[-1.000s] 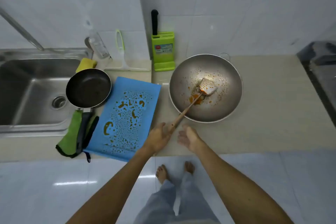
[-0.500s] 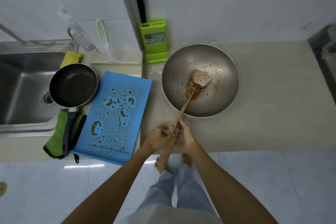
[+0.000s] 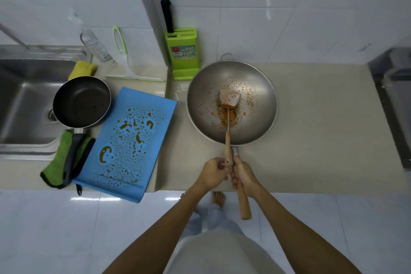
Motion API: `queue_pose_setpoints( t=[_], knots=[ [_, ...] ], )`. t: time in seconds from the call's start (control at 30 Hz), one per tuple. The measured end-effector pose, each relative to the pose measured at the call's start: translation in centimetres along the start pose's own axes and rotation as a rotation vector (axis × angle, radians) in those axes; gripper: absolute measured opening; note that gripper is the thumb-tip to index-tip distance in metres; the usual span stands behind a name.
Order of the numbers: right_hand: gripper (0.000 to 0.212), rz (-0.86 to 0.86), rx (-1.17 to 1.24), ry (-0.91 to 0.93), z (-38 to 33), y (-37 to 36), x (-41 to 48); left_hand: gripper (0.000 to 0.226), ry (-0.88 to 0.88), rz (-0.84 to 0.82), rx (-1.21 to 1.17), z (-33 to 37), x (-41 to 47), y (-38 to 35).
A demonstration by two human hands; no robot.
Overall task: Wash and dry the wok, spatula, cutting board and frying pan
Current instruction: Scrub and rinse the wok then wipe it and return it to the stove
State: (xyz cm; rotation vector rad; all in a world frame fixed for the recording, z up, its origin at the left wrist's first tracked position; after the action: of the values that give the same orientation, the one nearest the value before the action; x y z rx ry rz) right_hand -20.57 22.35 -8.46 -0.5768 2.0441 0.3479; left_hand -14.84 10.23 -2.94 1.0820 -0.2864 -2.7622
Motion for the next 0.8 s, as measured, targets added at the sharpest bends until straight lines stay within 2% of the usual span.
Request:
queue_pose_setpoints(
  t=[0.23, 0.43, 0.63, 0.8],
  knots=[
    [0.054, -0.005, -0.062, -0.076, -1.8, 2.6, -2.1, 0.019, 0.011, -0.012, -0.01, 2.6, -1.7, 0.7],
    [0.049, -0.032, -0.116, -0.016, -4.1, 2.4, -5.0, 0.02, -0.018, 0.053, -0.068, 3.3, -4.6, 2.6],
    [0.048, -0.091, -0.173, 0.037, -5.1, -1.5, -9.6, 0.012, -0.075, 0.092, -0.216, 1.9, -10.8, 6.5],
    [0.045, -0.128, -0.217, 0.074, -4.3, -8.1, -14.6, 0.009, -0.112, 0.158, -0.329, -2.0, -18.2, 11.7]
  ],
)
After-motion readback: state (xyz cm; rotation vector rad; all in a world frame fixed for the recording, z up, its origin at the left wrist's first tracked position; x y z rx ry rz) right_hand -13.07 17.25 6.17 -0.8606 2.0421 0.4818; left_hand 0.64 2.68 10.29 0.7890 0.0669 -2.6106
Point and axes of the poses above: each hand's wrist, its own x-axis towards the middle knuckle, its own y-axis out of the back of the hand, z = x × y, the point moved 7 cm from there along x, towards the middle knuckle, and after that the axes turned 3 degrees about -z, right-handed, at the moved point
